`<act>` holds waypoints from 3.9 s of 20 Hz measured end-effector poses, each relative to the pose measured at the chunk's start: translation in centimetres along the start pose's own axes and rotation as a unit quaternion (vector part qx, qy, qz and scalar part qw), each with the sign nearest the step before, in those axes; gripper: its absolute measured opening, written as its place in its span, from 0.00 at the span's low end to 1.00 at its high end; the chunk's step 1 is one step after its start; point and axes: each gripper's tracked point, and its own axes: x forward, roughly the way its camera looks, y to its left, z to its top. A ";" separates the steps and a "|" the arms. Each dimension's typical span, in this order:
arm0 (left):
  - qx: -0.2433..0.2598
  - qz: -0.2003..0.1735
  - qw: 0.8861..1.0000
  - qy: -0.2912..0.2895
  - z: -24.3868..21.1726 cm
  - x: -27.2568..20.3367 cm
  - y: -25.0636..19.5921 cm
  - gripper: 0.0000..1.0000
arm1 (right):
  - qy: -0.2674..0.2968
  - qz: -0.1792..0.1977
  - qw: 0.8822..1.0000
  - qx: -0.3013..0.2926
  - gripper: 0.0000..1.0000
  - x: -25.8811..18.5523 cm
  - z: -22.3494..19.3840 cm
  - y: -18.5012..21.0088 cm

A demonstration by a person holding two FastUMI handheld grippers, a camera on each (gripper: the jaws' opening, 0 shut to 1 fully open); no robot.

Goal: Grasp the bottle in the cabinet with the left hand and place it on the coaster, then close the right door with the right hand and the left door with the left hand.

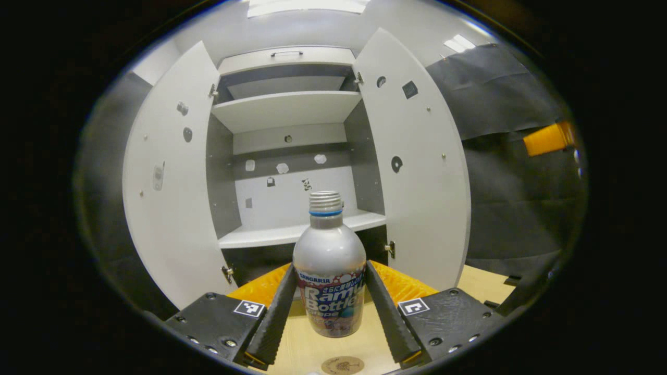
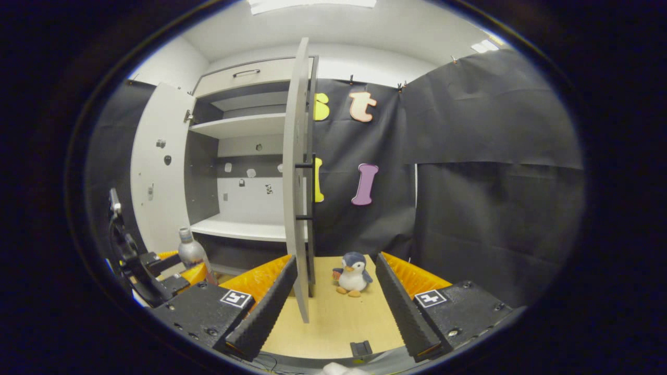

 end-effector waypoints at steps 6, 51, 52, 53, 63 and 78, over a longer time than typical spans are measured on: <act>-0.042 -0.033 0.999 -0.007 -8.6 -1.1 -0.8 0.82 | 0.017 -0.016 1.000 -0.018 0.99 0.5 -0.3 0.7; -0.026 -0.056 0.997 -0.039 11.9 -8.5 3.7 0.97 | -0.040 -0.054 0.997 0.025 0.99 -0.6 1.3 -0.1; -0.031 -0.046 0.998 -0.026 12.0 -9.0 4.5 0.98 | -0.040 -0.057 0.997 0.025 0.99 -0.1 1.5 -0.8; -0.041 -0.031 0.999 -0.014 12.1 -9.5 5.2 0.98 | -0.041 -0.058 0.997 0.028 0.99 0.3 1.6 -1.5; -0.058 0.146 0.987 0.030 12.8 -12.0 9.2 1.00 | -0.005 0.025 1.000 0.016 0.99 12.9 4.5 -7.0; -0.041 0.157 0.986 0.032 14.5 -11.3 8.3 0.97 | 0.001 0.112 0.994 0.015 1.00 18.0 5.9 -1.7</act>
